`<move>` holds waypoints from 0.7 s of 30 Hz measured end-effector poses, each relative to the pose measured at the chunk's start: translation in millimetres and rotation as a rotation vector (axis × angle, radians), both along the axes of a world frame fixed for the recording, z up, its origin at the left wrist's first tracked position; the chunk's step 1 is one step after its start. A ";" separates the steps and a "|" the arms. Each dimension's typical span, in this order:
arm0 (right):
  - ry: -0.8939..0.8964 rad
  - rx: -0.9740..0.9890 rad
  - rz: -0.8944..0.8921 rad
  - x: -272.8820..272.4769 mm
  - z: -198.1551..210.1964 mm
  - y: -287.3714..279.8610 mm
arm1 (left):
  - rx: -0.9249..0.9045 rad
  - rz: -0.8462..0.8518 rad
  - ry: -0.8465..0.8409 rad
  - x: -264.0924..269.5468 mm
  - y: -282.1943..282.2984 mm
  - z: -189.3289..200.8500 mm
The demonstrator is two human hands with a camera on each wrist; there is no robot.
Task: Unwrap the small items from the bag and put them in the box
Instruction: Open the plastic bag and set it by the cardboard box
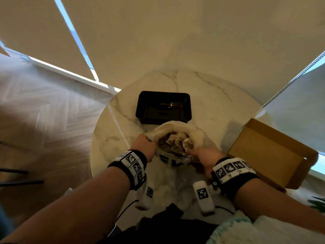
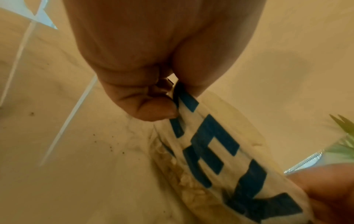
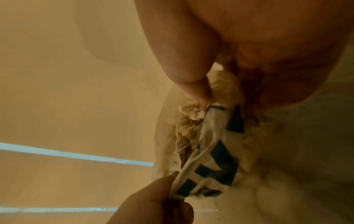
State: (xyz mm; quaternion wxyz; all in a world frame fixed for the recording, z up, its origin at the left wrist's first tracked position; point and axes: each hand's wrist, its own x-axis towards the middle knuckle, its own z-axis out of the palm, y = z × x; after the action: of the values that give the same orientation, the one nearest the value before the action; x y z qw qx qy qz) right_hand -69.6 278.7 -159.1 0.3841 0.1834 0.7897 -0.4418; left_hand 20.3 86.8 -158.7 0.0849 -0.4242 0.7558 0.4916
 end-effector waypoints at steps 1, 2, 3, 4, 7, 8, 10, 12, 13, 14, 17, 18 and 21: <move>0.004 0.013 0.013 4.9 1.9 -0.6 | -0.046 -0.022 -0.013 1.1 -0.2 1.2; 0.022 0.022 0.068 6.0 1.8 -1.1 | -0.091 -0.019 -0.018 2.3 -0.2 4.0; 0.052 0.016 0.096 5.6 -1.0 -1.2 | -0.114 -0.005 0.010 2.6 1.3 9.2; 0.058 -0.031 0.062 5.1 -2.3 -1.9 | -0.122 0.013 0.063 1.1 5.4 17.5; 0.175 0.024 0.069 2.1 -26.8 -2.1 | -0.135 -0.137 0.163 -15.4 25.2 38.5; 0.174 0.019 0.072 2.9 -35.5 0.7 | -0.136 -0.214 0.158 -22.4 32.5 40.4; 0.164 -0.039 0.064 3.6 -53.3 2.7 | -0.149 -0.297 0.113 -33.1 42.6 39.4; 0.204 -0.033 0.089 12.8 -34.4 -0.2 | -0.225 -0.355 -0.007 -41.9 45.8 28.4; 0.215 -0.017 0.108 16.5 -27.7 -0.3 | -0.237 -0.389 -0.096 -45.2 47.4 22.7; 0.213 0.000 0.132 18.3 -26.7 1.3 | -0.237 -0.417 -0.180 -48.5 49.6 17.3; 0.226 0.017 0.186 21.2 -25.7 6.1 | -0.227 -0.449 -0.296 -59.0 53.8 3.8; 0.235 0.020 0.205 22.8 -24.9 7.2 | -0.233 -0.463 -0.316 -61.8 54.9 0.1; 0.257 0.056 0.263 25.2 -16.2 6.4 | -0.328 -0.538 -0.345 -65.9 54.5 -10.7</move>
State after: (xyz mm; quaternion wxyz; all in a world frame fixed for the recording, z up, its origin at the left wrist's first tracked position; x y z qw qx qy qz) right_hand -44.4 285.0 -175.3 0.3291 0.0310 0.8615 -0.3854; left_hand -45.6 141.3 -169.4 0.2683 -0.2947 0.8838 0.2449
